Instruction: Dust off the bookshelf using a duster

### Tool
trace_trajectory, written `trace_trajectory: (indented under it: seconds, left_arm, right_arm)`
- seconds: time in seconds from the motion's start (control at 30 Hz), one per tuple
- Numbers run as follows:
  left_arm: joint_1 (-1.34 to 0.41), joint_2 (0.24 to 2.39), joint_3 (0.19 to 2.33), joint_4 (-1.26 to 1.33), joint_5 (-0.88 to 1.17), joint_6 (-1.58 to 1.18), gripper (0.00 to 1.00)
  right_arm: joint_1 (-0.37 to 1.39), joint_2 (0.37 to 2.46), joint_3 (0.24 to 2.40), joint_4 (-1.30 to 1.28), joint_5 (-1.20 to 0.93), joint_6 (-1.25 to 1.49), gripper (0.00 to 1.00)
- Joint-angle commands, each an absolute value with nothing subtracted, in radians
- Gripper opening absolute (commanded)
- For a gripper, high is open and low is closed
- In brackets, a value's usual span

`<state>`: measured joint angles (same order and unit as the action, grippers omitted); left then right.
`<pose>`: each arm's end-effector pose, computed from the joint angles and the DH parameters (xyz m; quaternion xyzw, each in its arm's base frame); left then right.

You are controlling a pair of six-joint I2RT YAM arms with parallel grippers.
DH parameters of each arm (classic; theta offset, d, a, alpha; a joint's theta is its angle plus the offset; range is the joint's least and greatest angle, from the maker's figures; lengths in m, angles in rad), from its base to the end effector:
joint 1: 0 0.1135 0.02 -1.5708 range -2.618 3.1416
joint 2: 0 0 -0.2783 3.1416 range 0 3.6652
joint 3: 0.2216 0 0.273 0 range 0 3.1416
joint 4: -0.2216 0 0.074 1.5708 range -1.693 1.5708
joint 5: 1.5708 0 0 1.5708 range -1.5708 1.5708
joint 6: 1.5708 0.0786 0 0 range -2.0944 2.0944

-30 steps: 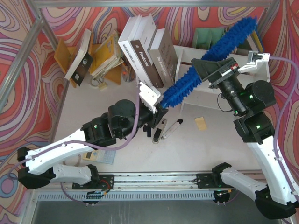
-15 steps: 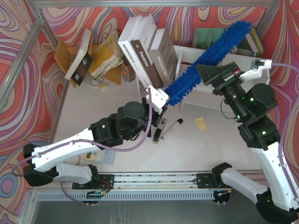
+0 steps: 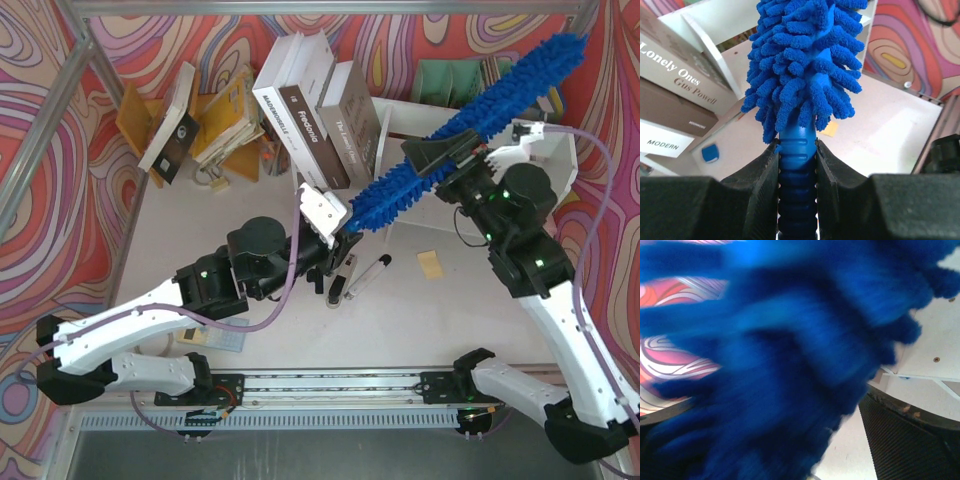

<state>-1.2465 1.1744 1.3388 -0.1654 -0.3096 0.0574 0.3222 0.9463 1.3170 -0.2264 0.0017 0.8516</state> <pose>0.1229 -0.2903 0.4729 0.3375 0.6217 -0.3008 0.6396 0.2228 0.0742 0.5136 0.1718 0.6313 0.4183 0.6300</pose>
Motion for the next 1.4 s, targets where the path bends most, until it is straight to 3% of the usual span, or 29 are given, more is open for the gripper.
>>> trace_trajectory:
  seconds: [0.0,0.1,0.27,0.43,0.47,0.5,0.53,0.57,0.93,1.37]
  left_arm:
    - [-1.246,1.134,1.317,-0.041,-0.208,0.025,0.00]
    - [-1.247,1.150,1.313,-0.059,-0.260,0.027,0.00]
    - [-1.246,1.157,1.249,-0.014,-0.347,0.030,0.00]
    - [-1.246,1.153,1.234,-0.019,-0.420,0.028,0.20]
    - [-1.246,1.146,1.229,-0.016,-0.441,0.030,0.27]
    - [-1.246,1.137,1.223,-0.013,-0.462,0.029,0.54]
    - [-1.246,1.126,1.217,-0.011,-0.473,0.033,0.93]
    - [-1.247,1.114,1.214,-0.011,-0.489,0.037,0.98]
    - [-1.246,0.928,1.126,0.032,-0.679,0.070,0.98]
    - [-1.245,0.872,1.047,0.059,-0.759,0.061,0.98]
  right_arm:
    - [0.323,0.984,1.317,-0.193,0.016,0.899,0.86]
    - [0.324,0.969,1.297,-0.184,0.054,0.914,0.69]
    - [0.324,0.918,1.265,-0.183,0.108,0.929,0.33]
    - [0.323,0.849,1.213,-0.196,0.155,0.976,0.14]
    - [0.324,0.835,1.207,-0.205,0.168,0.994,0.13]
    - [0.323,0.820,1.198,-0.217,0.184,1.016,0.12]
    - [0.324,0.802,1.186,-0.225,0.199,1.038,0.12]
    - [0.323,0.780,1.175,-0.241,0.223,1.063,0.12]
    - [0.324,0.600,0.991,-0.407,0.373,1.362,0.05]
    - [0.324,0.547,0.663,-0.447,0.244,1.596,0.07]
